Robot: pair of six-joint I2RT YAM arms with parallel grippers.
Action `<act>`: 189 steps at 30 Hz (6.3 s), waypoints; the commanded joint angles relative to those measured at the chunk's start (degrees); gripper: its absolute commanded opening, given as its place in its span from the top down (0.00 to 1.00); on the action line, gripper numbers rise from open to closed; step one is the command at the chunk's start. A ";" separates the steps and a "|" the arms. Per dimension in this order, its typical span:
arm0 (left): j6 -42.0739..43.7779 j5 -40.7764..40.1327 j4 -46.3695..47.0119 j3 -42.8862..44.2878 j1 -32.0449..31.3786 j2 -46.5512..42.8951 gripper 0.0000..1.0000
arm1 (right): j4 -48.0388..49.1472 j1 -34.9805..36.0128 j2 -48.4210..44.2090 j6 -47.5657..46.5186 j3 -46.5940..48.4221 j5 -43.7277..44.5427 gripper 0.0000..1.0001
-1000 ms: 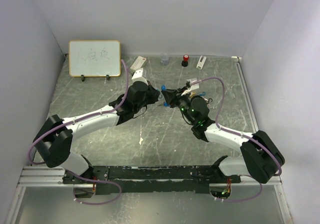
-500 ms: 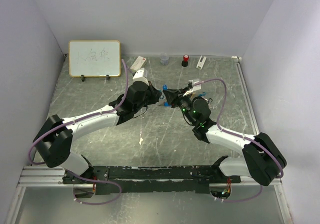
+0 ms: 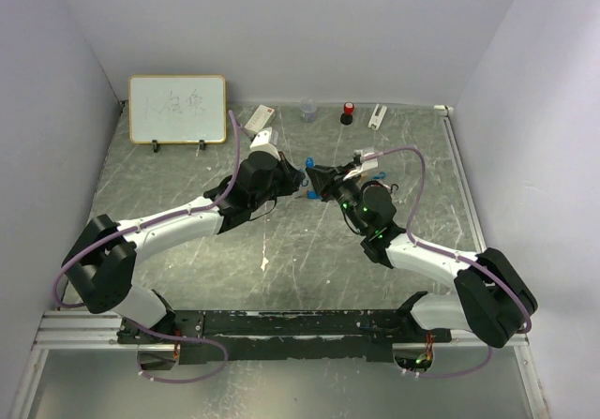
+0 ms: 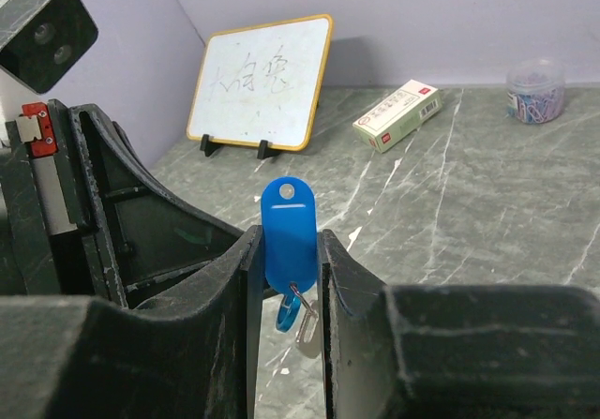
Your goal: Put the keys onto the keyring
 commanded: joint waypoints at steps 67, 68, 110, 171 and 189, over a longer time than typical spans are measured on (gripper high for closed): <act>-0.21 9.49 3.10 1.47 2.11 0.17 0.93 | 4.04 -0.57 -1.48 -1.55 -1.95 -0.84 1.00; -0.17 9.72 3.08 1.57 2.05 0.33 0.93 | 4.01 -0.56 -1.57 -1.61 -1.94 -0.82 1.00; -0.71 11.10 5.11 0.98 2.76 -0.96 0.93 | 4.95 -0.95 0.43 -1.39 -1.83 -2.84 1.00; -3.70 12.24 5.64 -1.31 7.15 -0.06 0.39 | 2.84 -0.91 -3.84 -2.21 -2.29 -1.99 1.00; -2.06 3.17 -1.68 -6.53 12.64 -8.21 0.00 | -3.89 -3.52 0.27 -3.41 -0.19 2.31 1.00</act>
